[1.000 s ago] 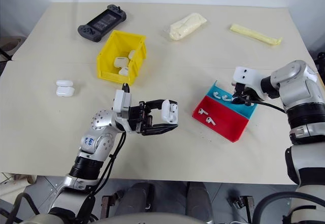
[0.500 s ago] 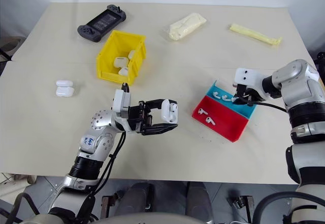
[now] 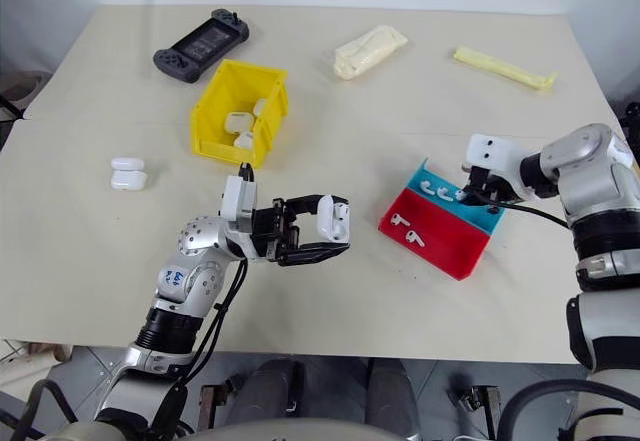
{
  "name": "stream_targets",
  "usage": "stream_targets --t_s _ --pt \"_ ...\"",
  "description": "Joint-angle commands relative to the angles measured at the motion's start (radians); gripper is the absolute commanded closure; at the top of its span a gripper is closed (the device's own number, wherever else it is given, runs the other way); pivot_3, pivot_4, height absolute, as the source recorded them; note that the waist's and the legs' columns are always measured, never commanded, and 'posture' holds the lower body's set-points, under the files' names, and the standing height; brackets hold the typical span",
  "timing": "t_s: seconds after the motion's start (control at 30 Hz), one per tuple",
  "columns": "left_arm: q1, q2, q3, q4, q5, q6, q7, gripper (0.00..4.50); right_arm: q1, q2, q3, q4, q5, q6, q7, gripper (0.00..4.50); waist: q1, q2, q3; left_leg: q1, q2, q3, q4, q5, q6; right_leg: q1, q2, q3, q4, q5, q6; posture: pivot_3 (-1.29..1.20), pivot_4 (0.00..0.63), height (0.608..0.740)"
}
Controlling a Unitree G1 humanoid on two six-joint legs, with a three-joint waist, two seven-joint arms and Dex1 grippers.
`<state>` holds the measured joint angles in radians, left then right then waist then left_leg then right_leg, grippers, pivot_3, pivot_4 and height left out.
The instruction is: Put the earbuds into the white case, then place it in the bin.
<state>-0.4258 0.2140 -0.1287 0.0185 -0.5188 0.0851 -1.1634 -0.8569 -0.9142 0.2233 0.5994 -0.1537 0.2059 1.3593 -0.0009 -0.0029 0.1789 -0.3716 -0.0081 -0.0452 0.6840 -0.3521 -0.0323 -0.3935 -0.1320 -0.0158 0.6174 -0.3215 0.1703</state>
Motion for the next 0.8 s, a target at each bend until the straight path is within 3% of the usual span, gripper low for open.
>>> stream_targets --t_s 0.03,0.2,0.33,0.43,0.6,0.7,0.8 --pt "-0.014 -0.001 0.005 -0.025 -0.018 -0.006 -0.009 1.69 0.024 -0.069 -0.104 -0.141 0.086 0.072 0.023 4.01 0.000 0.000 0.000 0.000 0.000 0.000 0.000 0.000 0.000 0.000 0.000 0.000 0.000 0.000 0.000 0.00 0.150 0.740" --pt "-0.021 -0.010 0.005 -0.010 -0.020 -0.002 -0.015 1.69 0.187 -0.047 -0.380 -0.488 0.389 0.397 -0.009 4.01 0.003 0.000 0.000 0.000 0.001 -0.001 0.000 0.000 0.000 0.000 0.001 0.000 0.000 0.000 0.000 0.00 0.150 0.740" --pt "-0.033 -0.019 0.002 0.000 -0.021 0.003 -0.016 1.69 0.347 0.100 -0.585 -0.786 0.682 0.622 -0.118 4.01 0.005 0.000 0.000 0.001 0.001 -0.002 0.000 0.000 0.000 0.001 0.000 -0.001 0.001 0.000 0.000 0.00 0.150 0.740" --pt "-0.050 -0.023 -0.002 0.009 -0.020 0.012 -0.018 1.69 0.394 0.243 -0.710 -0.930 0.913 0.802 -0.281 4.01 0.006 0.000 0.000 0.001 0.001 -0.002 0.001 0.000 -0.001 0.001 0.000 -0.001 0.002 0.000 0.000 0.00 0.150 0.740" --pt "-0.095 -0.030 -0.001 0.037 -0.013 0.035 -0.003 1.69 0.478 0.440 -0.764 -1.079 1.390 0.958 -0.580 4.01 0.009 0.000 0.000 0.001 0.001 -0.003 0.001 0.000 -0.001 0.001 0.001 -0.001 0.003 0.000 -0.001 0.00 0.150 0.740" --pt "-0.111 -0.030 0.004 0.044 -0.015 0.043 0.001 1.69 0.516 0.446 -0.718 -1.124 1.511 0.954 -0.685 4.01 0.010 0.000 0.000 0.001 0.000 -0.003 0.000 0.000 -0.001 0.001 0.000 0.000 0.003 0.000 0.000 0.00 0.150 0.740" --pt "-0.120 -0.035 0.004 0.051 -0.016 0.047 0.003 1.69 0.553 0.456 -0.643 -1.149 1.523 0.920 -0.724 4.01 0.009 0.000 0.000 0.001 0.000 -0.003 0.000 0.000 -0.001 0.001 0.000 -0.001 0.003 0.000 -0.001 0.00 0.150 0.740"
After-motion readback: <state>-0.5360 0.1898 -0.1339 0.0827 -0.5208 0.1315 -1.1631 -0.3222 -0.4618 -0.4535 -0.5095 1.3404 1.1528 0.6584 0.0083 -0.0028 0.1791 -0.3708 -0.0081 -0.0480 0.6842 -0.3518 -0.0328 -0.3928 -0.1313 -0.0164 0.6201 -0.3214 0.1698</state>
